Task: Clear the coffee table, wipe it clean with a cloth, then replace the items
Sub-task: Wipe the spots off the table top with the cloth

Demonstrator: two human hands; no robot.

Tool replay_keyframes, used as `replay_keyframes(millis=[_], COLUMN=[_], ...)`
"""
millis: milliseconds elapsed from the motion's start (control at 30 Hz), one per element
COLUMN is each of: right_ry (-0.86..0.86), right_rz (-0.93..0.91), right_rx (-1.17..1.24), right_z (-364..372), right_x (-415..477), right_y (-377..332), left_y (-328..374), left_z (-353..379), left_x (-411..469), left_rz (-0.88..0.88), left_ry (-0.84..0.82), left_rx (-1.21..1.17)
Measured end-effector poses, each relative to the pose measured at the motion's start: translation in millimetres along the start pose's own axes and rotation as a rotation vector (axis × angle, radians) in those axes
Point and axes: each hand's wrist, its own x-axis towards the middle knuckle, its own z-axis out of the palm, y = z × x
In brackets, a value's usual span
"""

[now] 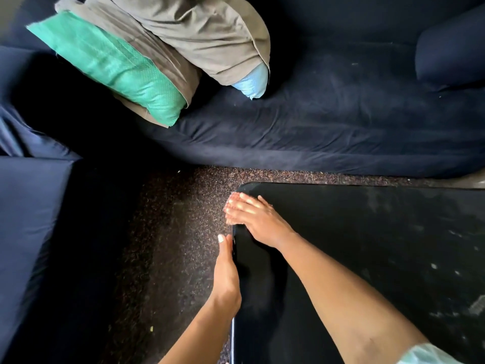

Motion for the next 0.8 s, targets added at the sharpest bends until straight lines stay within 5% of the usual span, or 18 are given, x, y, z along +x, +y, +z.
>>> replay_keyframes(millis=[167,333,467,567,633,800], right_ry=[0.178,0.166,0.507,0.456,0.303,0.232], right_rz=[0.106,0.68,0.884,0.844,0.847,0.96], right_rx=[-0.025,-0.017,0.551,1.112,1.265,0.748], right_z=[-21.9,-63.0,-86.2,-90.0,-88.6,-101.4], right_x=[33.2,13.8,-1.1,-5.7,-9.9,-23.7], right_y=[27.8,62.9,69.6,49.7,41.1,42.9], left_y=[-5.1,1.1,4.2,1.8,3.1,5.1], left_z=[6.5,10.1,12.0,7.6,5.3,3.3], left_x=[3.9,0.0,-1.7,1.7,2.8,2.8], left_rz=[-0.023,-0.044,-0.03,-0.036,-0.046,-0.057], left_ry=[0.018,0.02,0.005,0.012,0.014,0.016], left_rx=[0.031,-0.022,-0.034,-0.03,-0.016,-0.002])
